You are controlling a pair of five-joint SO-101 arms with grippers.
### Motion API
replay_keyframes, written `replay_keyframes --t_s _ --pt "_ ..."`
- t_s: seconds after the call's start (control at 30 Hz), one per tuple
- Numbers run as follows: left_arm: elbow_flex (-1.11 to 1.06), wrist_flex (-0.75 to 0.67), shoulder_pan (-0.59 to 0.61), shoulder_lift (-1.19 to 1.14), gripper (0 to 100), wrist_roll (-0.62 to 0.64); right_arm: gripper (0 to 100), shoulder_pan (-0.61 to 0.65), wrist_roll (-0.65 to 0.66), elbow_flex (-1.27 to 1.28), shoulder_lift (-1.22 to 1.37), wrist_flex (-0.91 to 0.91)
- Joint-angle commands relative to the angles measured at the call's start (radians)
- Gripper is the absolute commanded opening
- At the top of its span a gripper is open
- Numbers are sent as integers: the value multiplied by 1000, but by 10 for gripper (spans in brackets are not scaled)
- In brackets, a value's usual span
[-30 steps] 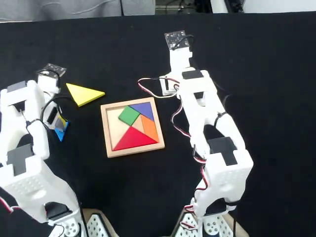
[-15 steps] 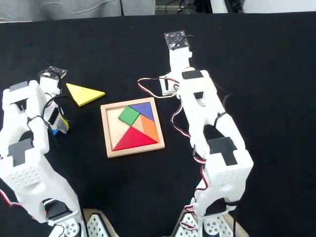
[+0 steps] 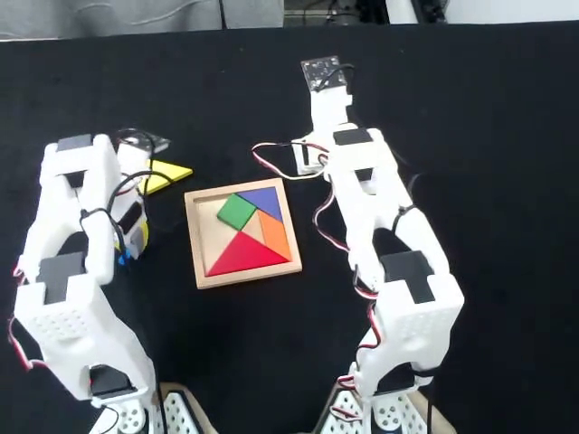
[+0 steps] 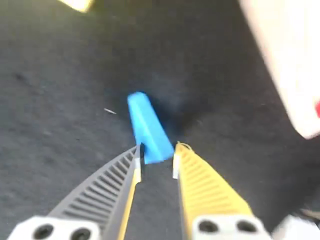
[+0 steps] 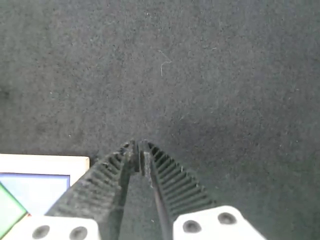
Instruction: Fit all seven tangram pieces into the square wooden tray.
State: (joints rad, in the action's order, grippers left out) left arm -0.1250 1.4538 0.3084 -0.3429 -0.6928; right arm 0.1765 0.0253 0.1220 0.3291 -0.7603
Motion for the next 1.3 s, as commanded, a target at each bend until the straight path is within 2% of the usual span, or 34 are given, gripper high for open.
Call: replay_keyframes --t_s 0.0,0.2,0.37,0.5,0.8,1.07,1.13,1.27 --pt "27 61 -30 75 105 9 11 12 -6 -5 -76 15" --pt "27 0 1 80 118 8 11 12 -6 -5 -76 15" --pt "22 -23 -4 78 223 9 12 12 -6 -5 -76 15" --pt "22 -29 -30 77 224 9 12 12 -6 -7 -76 15" --pt "-133 -222 4 78 223 9 14 12 -6 -8 -76 15" --pt "-154 -244 -2 78 223 9 14 12 -6 -8 -76 15" --pt "-157 -252 -1 78 202 9 14 12 -6 -8 -76 15" --pt "-157 -244 -4 78 97 9 13 12 -6 -8 -76 15"
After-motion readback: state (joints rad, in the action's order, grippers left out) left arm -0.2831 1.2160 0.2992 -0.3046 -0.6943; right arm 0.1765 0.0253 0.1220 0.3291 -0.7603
